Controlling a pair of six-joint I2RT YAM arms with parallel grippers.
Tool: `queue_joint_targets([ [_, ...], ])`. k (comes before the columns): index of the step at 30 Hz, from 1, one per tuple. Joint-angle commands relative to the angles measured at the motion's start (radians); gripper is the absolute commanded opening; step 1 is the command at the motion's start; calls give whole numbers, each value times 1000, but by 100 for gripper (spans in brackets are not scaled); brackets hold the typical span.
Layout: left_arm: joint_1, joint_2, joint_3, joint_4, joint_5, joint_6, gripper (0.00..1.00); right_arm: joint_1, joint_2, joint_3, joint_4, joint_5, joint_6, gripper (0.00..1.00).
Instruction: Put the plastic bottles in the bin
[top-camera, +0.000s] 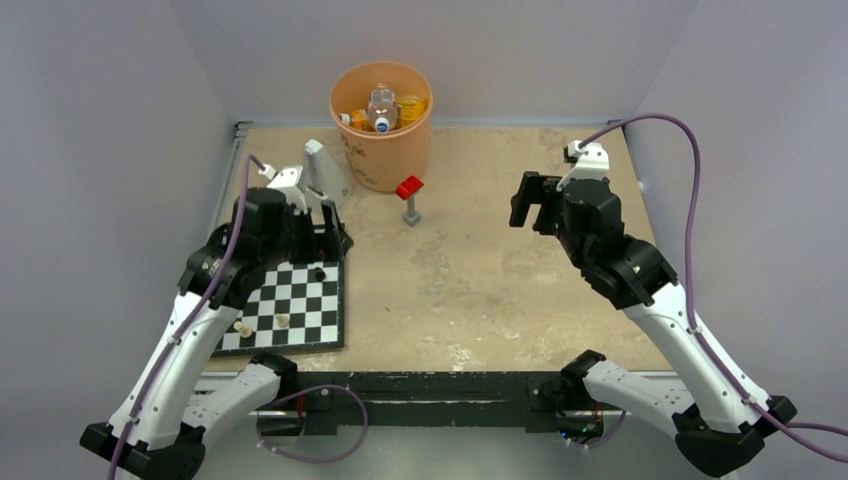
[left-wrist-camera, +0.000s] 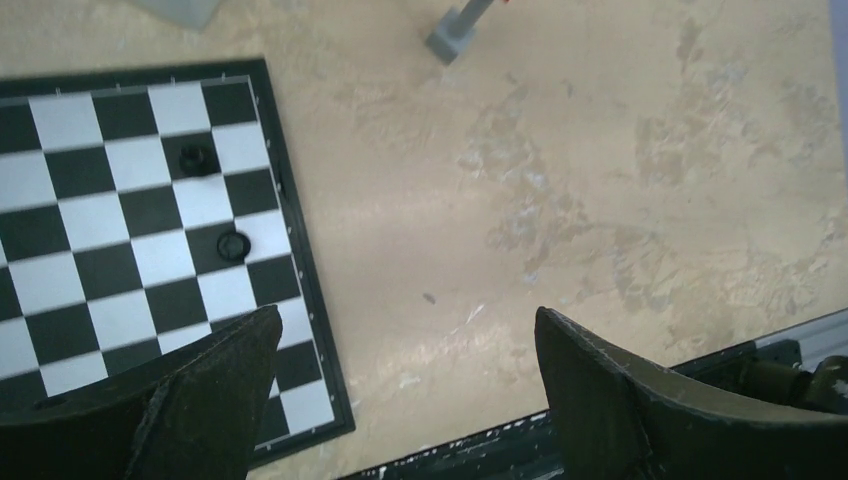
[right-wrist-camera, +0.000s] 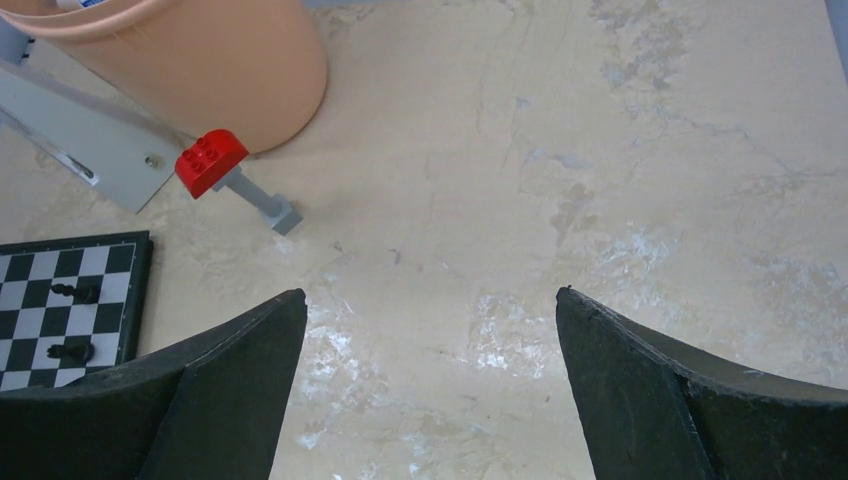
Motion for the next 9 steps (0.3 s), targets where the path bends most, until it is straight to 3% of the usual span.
queue_joint_targets([
  [1, -5, -121, -156, -49, 5, -44, 100, 2, -20, -22, -12, 8, 55, 98],
  [9, -5, -187, -197, -136, -22, -62, 100, 4, -44, -65, 42, -30, 46, 97],
])
